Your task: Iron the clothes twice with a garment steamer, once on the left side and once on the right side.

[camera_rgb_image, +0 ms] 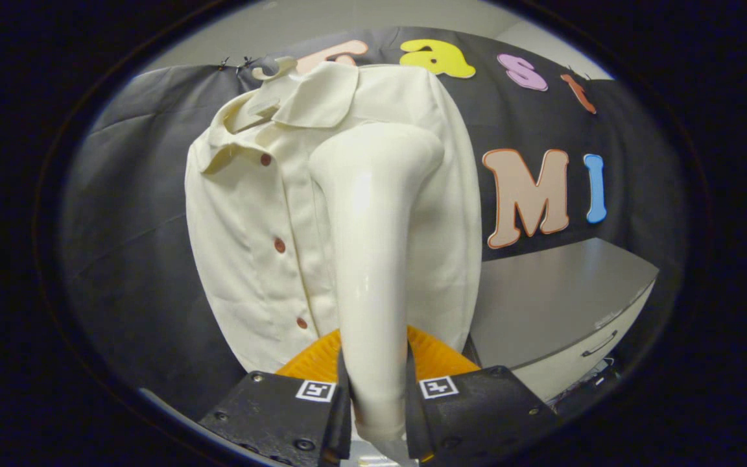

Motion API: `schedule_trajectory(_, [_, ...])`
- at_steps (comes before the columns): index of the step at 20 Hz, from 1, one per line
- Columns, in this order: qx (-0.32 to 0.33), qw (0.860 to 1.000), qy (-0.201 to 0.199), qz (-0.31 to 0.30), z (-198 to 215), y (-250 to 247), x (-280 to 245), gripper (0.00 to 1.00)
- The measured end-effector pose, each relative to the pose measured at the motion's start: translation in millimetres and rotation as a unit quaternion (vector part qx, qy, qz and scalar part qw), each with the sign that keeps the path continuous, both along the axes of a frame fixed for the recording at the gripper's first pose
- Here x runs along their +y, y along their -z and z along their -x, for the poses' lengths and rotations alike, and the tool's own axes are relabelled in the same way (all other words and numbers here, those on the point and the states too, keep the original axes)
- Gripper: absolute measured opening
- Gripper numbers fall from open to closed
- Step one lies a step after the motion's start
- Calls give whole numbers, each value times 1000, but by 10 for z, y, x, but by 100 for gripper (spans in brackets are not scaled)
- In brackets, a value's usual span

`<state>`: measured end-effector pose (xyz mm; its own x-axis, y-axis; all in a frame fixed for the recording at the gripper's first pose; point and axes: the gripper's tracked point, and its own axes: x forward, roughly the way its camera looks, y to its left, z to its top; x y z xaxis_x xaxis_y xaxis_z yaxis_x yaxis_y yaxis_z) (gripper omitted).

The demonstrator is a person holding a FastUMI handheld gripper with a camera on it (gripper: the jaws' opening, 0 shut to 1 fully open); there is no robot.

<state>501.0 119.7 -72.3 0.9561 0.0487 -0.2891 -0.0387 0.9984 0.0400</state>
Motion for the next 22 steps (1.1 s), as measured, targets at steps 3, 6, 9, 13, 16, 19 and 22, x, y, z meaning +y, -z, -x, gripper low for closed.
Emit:
schedule_trajectory(3, [12,1000,-6,-5,-42,185,-4,33])
schedule_trajectory(6, [30,999,-16,-3,-41,399,-23,33])
schedule_trajectory(9, [53,998,-21,-7,2,670,-51,33])
schedule_trajectory(13, [93,995,-22,-16,103,1061,-105,33])
schedule_trajectory(16, [117,993,-26,-13,177,1295,-149,33])
schedule_trajectory(19, [139,990,-29,-11,249,1526,-151,33])
schedule_trajectory(22, [160,987,-31,-10,349,1714,-179,33])
